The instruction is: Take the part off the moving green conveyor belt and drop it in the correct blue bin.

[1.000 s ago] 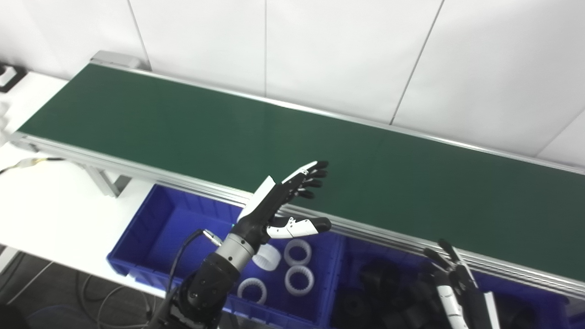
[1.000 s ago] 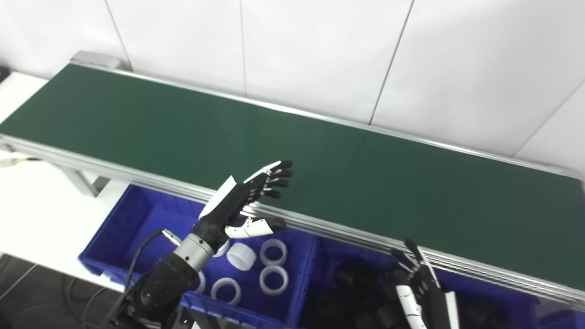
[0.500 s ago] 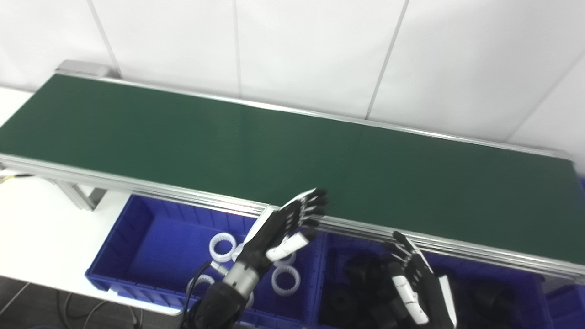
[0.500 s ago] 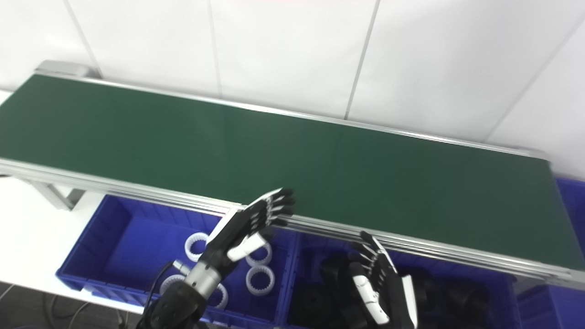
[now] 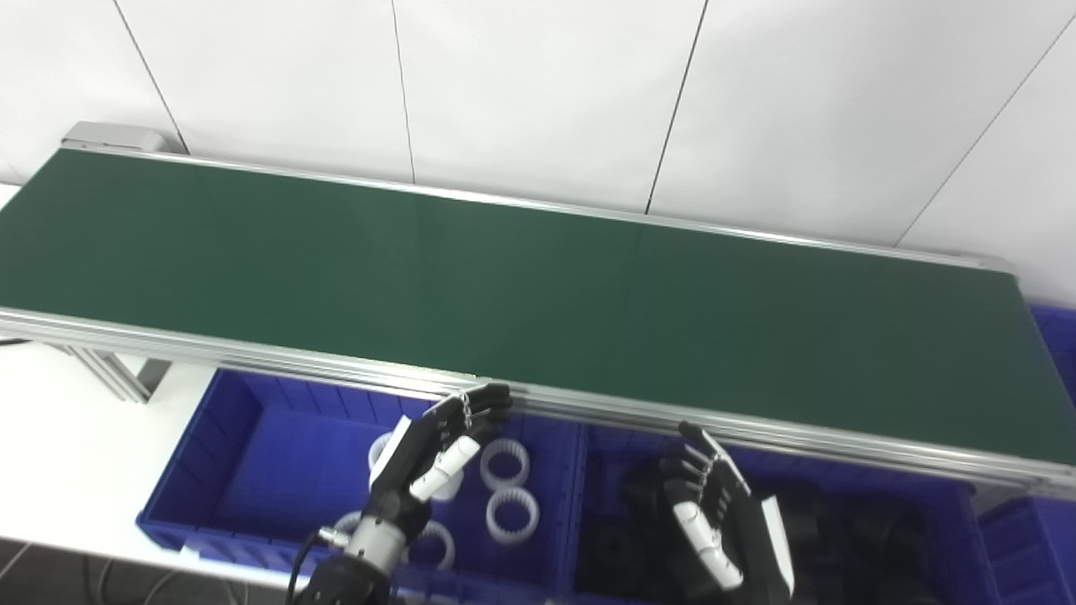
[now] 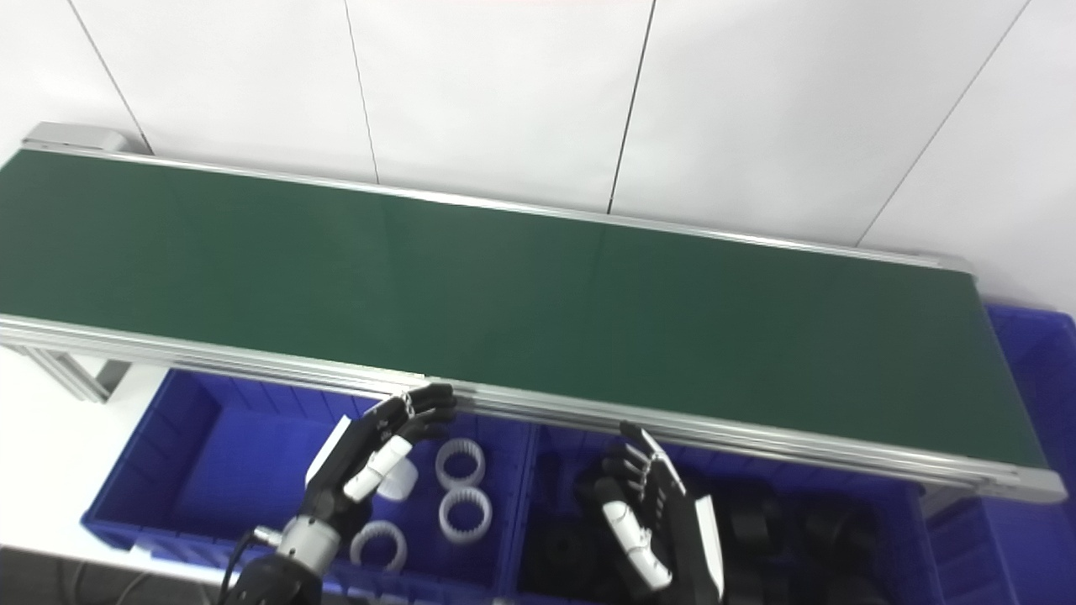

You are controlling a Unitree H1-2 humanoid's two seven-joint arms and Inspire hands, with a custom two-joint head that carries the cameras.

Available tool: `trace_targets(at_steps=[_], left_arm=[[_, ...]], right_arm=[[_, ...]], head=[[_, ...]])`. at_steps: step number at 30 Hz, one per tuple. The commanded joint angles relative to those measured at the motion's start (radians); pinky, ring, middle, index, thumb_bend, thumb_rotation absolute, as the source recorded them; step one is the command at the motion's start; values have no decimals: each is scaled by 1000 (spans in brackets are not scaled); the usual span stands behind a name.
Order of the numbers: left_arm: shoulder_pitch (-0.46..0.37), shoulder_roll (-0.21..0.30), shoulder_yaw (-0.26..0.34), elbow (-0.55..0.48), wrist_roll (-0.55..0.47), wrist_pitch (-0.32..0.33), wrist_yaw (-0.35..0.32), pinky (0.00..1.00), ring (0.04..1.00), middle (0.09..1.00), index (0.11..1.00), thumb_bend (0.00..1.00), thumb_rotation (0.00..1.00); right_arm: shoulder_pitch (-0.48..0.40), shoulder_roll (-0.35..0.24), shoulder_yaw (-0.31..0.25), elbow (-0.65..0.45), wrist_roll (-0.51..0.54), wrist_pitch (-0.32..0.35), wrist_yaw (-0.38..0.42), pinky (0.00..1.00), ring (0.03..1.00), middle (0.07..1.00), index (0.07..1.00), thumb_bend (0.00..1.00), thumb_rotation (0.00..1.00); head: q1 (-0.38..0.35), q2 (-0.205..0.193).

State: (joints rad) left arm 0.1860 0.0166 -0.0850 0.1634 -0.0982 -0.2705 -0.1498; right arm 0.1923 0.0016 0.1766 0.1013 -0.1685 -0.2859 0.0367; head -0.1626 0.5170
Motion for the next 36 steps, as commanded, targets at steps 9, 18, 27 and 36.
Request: trace_targets(at_steps=[9,18,27,36], left_arm=[[-39,12,39,11,-4,-68,-3,769,793,803,773,617,591],[-39,26,30,5,36,-60,-4,751,771,791,769,727,596],[-38,41,31,10,44,-68,-6,746,771,799,785,717,556],[-54,58,34,35,42,-80,-22,797,810,825,802,666,604]], right_arm=[[-2,26,30,5,-32,-71,-35,696,766,803,873,575,676],[-3,33,43,7,-47,-66,-55,689,757,791,867,589,672],[-12,45,53,35,-47,-86,-68,678,757,793,865,564,641],[-29,65,51,65,-49,-82,-77,696,758,791,859,607,635]], head=[[-53,-40],[-72,-39],[-177,-44],[-196,-33]])
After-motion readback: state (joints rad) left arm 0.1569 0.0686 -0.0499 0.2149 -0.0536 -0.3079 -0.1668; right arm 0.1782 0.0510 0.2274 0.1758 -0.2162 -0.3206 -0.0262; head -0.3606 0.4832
